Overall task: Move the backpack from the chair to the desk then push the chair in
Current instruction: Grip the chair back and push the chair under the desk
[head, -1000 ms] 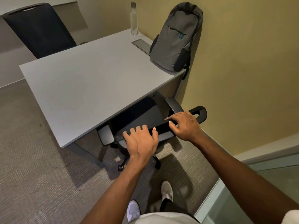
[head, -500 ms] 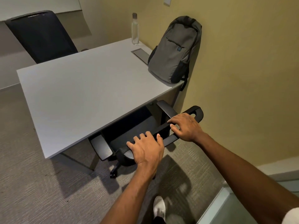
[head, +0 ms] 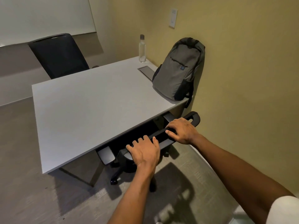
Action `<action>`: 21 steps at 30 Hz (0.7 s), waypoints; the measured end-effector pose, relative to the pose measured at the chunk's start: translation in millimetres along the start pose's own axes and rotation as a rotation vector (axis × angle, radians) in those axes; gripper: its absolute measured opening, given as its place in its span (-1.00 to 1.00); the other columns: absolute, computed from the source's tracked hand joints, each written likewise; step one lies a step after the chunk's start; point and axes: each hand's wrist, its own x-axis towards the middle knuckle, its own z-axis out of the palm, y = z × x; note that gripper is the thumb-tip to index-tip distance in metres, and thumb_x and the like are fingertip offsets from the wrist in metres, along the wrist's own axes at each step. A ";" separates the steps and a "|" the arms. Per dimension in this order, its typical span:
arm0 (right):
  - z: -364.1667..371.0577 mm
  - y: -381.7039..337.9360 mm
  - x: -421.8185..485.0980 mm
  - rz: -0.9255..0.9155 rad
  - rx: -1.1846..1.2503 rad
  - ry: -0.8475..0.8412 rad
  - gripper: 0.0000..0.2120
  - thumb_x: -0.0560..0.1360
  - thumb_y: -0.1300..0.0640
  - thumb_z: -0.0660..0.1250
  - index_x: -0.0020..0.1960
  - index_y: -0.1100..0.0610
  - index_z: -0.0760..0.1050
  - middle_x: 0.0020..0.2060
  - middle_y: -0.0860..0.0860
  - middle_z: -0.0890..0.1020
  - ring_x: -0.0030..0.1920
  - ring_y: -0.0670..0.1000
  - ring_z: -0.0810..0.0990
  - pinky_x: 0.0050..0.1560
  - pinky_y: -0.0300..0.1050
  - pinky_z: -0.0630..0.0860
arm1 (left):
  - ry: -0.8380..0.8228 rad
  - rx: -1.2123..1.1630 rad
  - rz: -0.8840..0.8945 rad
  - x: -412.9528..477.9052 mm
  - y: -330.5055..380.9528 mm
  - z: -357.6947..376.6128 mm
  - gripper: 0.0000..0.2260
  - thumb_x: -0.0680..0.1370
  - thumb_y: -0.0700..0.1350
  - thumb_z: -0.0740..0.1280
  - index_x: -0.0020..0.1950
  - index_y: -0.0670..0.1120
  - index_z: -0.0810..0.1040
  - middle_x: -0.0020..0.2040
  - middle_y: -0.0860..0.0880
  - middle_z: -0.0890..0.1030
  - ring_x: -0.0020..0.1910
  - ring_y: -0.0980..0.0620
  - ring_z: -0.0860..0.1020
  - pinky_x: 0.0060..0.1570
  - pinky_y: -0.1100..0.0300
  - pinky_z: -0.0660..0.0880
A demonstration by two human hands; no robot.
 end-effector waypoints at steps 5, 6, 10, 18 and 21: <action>-1.8 12.7 22.1 -0.033 -0.015 -0.027 -0.45 0.60 -0.30 0.04 0.16 0.00 0.67 0.07 -0.05 0.74 0.09 -0.02 0.63 0.25 0.08 0.49 | 0.025 0.013 -0.013 21.9 7.0 0.0 -0.45 0.67 0.21 -0.07 0.23 -0.07 0.59 0.15 -0.13 0.67 0.15 -0.20 0.58 0.27 -0.26 0.36; -1.8 15.3 26.4 -0.034 -0.014 -0.026 -0.45 0.60 -0.31 0.04 0.15 0.00 0.67 0.07 -0.05 0.73 0.09 -0.02 0.63 0.25 0.09 0.49 | 0.028 0.015 -0.015 25.7 8.5 0.1 -0.45 0.67 0.21 -0.07 0.22 -0.07 0.59 0.15 -0.13 0.67 0.15 -0.20 0.58 0.27 -0.26 0.35; -1.3 25.5 44.6 -0.052 -0.019 -0.026 -0.45 0.60 -0.32 0.03 0.14 -0.02 0.67 0.05 -0.06 0.73 0.10 0.00 0.62 0.25 0.09 0.49 | 0.046 0.016 -0.024 42.5 14.1 0.5 -0.46 0.67 0.20 -0.07 0.20 -0.07 0.59 0.13 -0.13 0.68 0.13 -0.21 0.58 0.24 -0.26 0.36; 2.3 42.9 85.8 -0.077 -0.033 -0.022 -0.43 0.60 -0.34 0.00 0.12 -0.04 0.67 0.03 -0.06 0.72 0.06 -0.01 0.62 0.22 0.08 0.49 | 0.097 0.006 -0.074 77.5 20.2 1.8 -0.48 0.65 0.19 -0.05 0.14 -0.06 0.63 0.09 -0.13 0.71 0.11 -0.22 0.60 0.23 -0.25 0.35; 0.7 48.3 103.1 -0.083 -0.018 -0.015 -0.41 0.60 -0.35 -0.01 0.13 -0.04 0.67 0.04 -0.05 0.73 0.04 0.00 0.63 0.21 0.08 0.50 | 0.100 0.003 -0.089 92.7 22.5 0.2 -0.47 0.65 0.17 -0.05 0.17 -0.06 0.63 0.12 -0.14 0.71 0.12 -0.23 0.60 0.26 -0.23 0.35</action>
